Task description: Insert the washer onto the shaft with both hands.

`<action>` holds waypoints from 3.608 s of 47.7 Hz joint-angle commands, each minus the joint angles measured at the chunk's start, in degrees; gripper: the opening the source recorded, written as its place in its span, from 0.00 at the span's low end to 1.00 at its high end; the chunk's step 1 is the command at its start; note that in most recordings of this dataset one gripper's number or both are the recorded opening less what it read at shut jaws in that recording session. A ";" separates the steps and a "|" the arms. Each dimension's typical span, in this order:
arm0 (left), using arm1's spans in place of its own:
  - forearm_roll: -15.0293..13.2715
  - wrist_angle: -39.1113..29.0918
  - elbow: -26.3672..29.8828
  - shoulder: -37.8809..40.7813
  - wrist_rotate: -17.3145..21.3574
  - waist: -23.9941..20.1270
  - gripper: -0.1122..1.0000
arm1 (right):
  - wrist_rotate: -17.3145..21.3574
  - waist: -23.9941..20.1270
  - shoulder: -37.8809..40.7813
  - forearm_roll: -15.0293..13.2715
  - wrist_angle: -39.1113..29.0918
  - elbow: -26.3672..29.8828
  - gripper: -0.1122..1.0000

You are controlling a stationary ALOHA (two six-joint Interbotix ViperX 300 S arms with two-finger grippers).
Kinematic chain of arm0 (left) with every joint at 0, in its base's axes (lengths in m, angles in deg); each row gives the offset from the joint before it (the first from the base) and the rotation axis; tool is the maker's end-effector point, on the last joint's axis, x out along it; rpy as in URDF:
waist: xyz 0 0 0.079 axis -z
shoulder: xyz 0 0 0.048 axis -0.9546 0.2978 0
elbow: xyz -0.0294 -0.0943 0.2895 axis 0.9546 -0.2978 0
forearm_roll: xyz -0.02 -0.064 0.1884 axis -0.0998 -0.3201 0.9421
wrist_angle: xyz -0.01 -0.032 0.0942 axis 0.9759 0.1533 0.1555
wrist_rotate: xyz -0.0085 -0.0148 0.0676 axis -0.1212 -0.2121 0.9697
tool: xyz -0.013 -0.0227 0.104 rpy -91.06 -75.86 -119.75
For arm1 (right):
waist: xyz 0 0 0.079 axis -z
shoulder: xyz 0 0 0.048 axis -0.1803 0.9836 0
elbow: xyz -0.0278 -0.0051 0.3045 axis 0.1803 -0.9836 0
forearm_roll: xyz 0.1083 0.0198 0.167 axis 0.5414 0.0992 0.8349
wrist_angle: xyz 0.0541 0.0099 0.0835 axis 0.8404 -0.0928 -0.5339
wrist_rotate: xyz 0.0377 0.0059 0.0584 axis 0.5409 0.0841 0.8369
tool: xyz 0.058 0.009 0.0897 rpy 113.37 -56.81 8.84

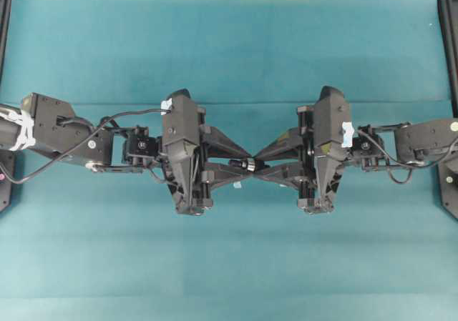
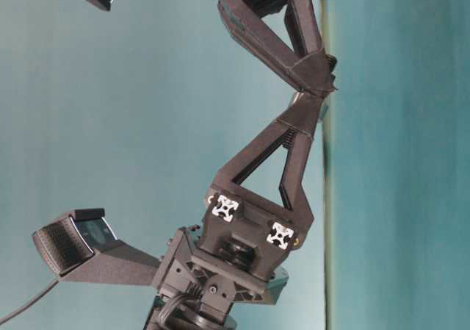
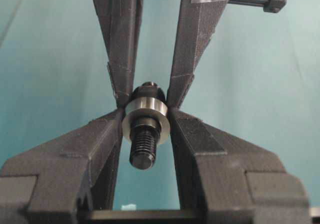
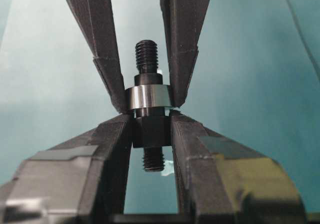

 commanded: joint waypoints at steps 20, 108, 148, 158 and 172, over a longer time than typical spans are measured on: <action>0.09 0.18 0.88 -0.70 0.00 0.26 0.66 | 0.62 0.26 -0.44 0.18 0.88 0.88 0.10; 0.09 -6.50 -2.02 -7.82 9.93 -0.09 0.81 | 0.62 0.26 -0.44 0.09 0.79 0.79 0.10; 0.09 -6.77 -8.00 -15.91 9.40 -0.09 0.81 | 0.62 0.00 -0.44 0.09 0.79 0.79 0.10; 0.09 -7.47 -7.91 -16.08 9.32 -0.09 0.81 | 0.62 0.00 -0.44 0.09 0.79 0.70 0.10; 0.09 -7.47 -7.73 -16.08 9.32 -0.09 0.81 | 0.53 -0.09 -0.44 0.18 0.70 0.62 0.10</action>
